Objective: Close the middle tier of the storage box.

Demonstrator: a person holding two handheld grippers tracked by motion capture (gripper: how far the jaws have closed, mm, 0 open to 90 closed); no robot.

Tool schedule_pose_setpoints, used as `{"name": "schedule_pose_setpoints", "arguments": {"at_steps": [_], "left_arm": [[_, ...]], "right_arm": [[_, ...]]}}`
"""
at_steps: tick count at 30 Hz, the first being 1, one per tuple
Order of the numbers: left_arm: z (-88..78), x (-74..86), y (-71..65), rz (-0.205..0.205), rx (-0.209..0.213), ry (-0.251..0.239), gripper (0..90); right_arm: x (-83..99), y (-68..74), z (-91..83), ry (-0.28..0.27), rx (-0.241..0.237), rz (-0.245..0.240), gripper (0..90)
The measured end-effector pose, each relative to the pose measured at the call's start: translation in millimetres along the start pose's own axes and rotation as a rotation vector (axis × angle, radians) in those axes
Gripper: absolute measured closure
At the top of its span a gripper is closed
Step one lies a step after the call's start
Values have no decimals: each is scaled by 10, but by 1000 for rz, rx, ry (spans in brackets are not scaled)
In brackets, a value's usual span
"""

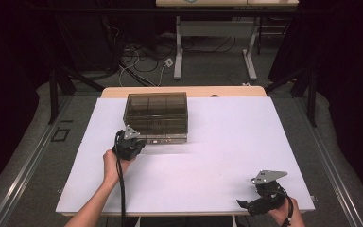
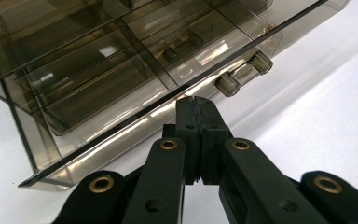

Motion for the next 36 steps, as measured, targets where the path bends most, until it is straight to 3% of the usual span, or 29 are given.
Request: {"name": "schedule_pose_setpoints", "arguments": {"at_steps": [11, 18, 36], "left_arm": [[52, -25, -61, 18, 7, -2, 893], [110, -44, -82, -1, 3, -3, 894], [154, -140, -16, -4, -19, 0, 893]], "right_arm": [[-3, 6, -10, 8, 2, -4, 23], [1, -9, -12, 8, 7, 0, 23], [1, -5, -19, 7, 12, -1, 23]]}}
Point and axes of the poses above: each handheld gripper's, and its own axes: z roughly forward along the jaws, x roughly out of its underside, y roughly to its left, the point moved 3 cm from there along z, roughly forward along the jaws, and after that the axes turned 11 degrees about -y, right-handed, at the moved point
